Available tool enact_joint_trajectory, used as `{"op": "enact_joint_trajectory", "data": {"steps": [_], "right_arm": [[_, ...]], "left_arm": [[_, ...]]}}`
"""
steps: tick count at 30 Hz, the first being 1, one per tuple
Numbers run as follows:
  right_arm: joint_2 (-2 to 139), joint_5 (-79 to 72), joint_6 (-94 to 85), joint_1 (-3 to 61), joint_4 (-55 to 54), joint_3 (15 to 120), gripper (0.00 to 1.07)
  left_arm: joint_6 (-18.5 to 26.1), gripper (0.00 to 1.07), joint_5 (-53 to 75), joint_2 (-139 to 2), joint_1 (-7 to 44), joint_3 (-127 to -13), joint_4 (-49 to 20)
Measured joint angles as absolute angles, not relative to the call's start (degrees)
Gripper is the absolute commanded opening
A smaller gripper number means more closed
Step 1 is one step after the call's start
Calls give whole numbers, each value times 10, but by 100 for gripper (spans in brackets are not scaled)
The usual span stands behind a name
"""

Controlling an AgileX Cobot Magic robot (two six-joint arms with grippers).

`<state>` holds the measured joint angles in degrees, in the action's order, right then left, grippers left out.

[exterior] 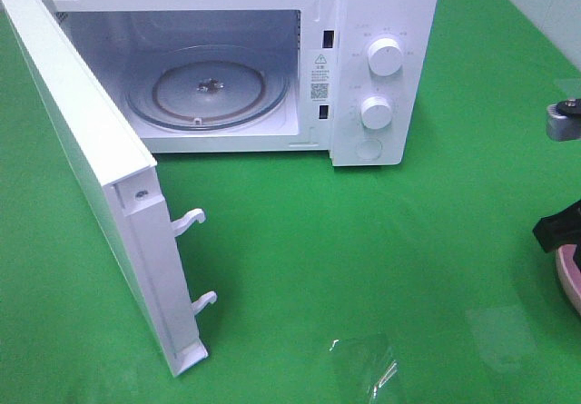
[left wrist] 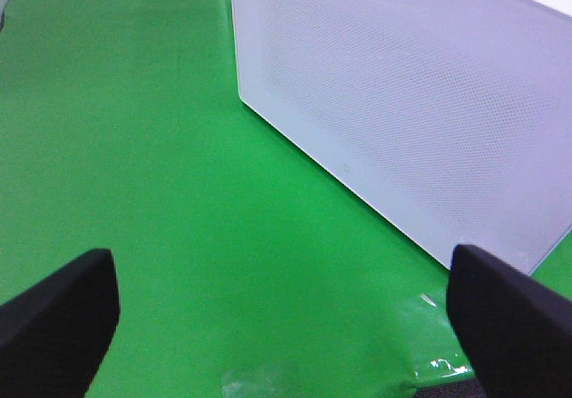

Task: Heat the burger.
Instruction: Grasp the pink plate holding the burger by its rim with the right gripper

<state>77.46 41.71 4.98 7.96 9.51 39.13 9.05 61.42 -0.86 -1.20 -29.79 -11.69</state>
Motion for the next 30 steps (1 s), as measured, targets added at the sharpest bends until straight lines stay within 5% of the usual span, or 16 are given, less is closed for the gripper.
{"op": "enact_joint_trajectory", "data": {"steps": [1, 2, 3, 5, 30], "right_arm": [[775, 417, 50, 80, 95, 391, 50], [775, 410, 46, 77, 98, 391, 70], [775, 410, 46, 77, 98, 391, 70], [777, 390, 45, 75, 110, 391, 101], [946, 296, 45, 50, 115, 392, 93]], "left_arm": [[91, 91, 614, -9, -12, -298, -117], [91, 91, 614, -9, -12, -298, -117], [91, 91, 614, -9, -12, -298, -117], [91, 91, 614, -9, -12, -298, -117], [91, 91, 614, -9, -12, -298, -117]]}}
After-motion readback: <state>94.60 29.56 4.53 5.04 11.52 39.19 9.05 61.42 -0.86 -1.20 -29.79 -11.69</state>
